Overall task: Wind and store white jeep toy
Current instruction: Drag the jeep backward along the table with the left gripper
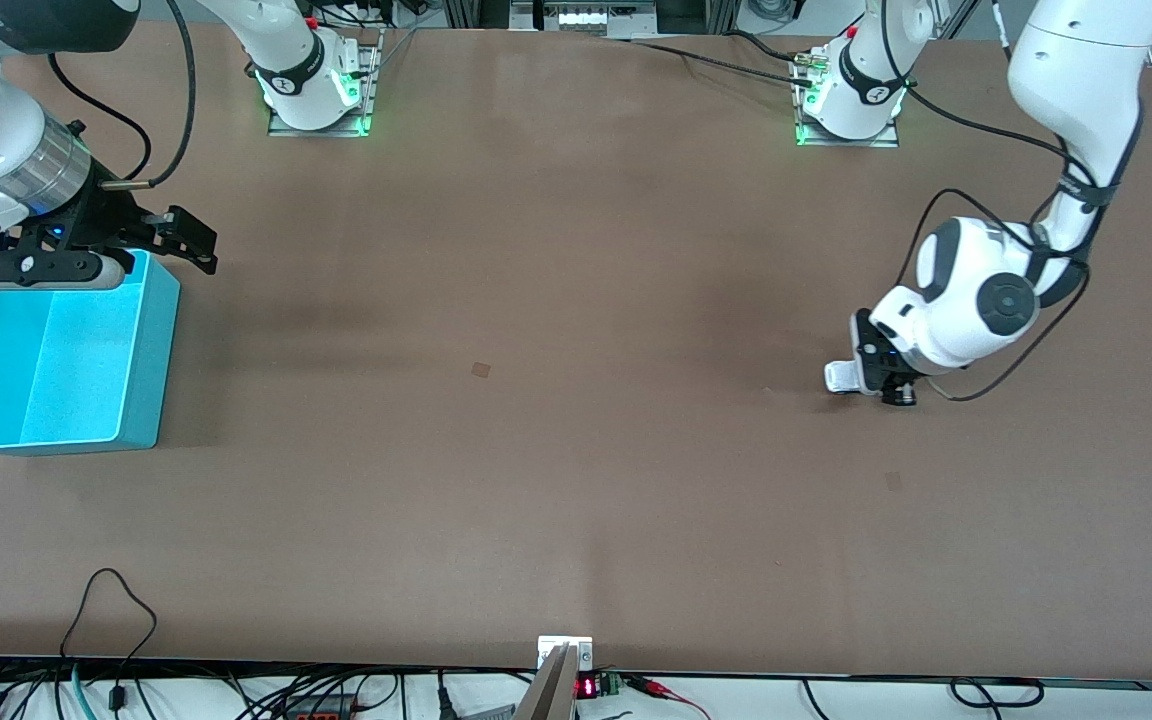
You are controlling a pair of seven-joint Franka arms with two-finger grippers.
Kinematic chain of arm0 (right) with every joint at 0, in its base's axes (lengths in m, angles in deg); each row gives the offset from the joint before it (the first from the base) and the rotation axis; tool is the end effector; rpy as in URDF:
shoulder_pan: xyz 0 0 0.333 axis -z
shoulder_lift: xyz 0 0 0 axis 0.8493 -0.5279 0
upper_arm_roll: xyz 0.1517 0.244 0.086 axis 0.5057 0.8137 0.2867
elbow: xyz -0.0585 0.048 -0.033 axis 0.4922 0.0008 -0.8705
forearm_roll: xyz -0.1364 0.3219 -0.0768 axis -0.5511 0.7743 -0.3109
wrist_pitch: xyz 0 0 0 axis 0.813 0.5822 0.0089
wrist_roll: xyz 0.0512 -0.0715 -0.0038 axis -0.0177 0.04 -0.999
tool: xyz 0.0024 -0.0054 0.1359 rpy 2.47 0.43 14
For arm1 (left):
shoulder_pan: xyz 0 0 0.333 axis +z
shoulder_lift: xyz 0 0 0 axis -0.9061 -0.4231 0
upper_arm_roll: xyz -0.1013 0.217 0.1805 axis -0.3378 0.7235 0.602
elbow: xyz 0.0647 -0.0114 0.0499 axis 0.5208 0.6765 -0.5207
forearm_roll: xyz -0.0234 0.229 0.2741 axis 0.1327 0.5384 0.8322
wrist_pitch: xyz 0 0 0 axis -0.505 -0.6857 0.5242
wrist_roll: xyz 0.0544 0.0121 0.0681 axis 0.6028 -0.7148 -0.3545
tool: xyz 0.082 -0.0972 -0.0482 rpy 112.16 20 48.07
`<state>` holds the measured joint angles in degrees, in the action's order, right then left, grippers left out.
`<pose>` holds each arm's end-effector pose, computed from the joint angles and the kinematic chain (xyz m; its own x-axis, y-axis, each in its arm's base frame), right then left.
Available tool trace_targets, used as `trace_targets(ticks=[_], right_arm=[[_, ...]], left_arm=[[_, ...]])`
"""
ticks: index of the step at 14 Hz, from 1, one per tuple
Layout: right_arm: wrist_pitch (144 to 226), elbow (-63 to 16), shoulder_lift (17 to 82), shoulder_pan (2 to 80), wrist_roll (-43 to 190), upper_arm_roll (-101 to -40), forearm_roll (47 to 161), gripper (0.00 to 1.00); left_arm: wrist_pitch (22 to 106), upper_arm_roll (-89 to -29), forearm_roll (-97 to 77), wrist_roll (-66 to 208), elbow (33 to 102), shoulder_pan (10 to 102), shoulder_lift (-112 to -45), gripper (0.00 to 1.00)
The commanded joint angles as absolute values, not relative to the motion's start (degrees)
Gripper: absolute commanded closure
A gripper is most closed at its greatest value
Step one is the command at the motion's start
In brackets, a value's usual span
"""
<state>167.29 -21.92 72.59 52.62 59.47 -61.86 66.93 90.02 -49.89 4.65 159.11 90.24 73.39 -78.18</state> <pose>0.5250 0.0829 0.5329 1.0000 0.0010 0.0065 0.0011 -1.0000 -0.0029 0.5360 -0.0084 0.1794 0.0612 -0.9981 0.0036 -0.9956 -0.0608 0.0719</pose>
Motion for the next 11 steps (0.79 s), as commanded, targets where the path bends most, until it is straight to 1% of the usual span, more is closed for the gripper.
trace_targets(ticks=[1,5,9,10,11], right_arm=[[166.29,-21.62,73.25,52.42,58.71,-61.89,66.78,0.0],[166.29,-21.62,73.25,52.42,58.62,-61.89,66.78,0.0],[166.29,-21.62,73.25,52.42,58.62,-61.89,66.78,0.0],[166.29,-21.62,73.25,52.42,58.62,-61.89,66.78,0.0],[166.29,-21.62,73.25,52.34,58.62,-61.89,66.78,0.0]], left_arm=[[88.89,-50.19,5.52,164.79,89.04,78.14,-81.02,0.79],[88.81,-49.93,5.52,174.03,85.09,82.63,-84.18,0.79],[88.81,-49.84,5.52,175.71,84.64,84.22,-84.45,0.78],[88.81,-49.84,5.52,175.71,84.55,84.22,-84.36,0.56],[88.72,-49.93,5.61,175.89,84.46,84.3,-84.19,0.01]])
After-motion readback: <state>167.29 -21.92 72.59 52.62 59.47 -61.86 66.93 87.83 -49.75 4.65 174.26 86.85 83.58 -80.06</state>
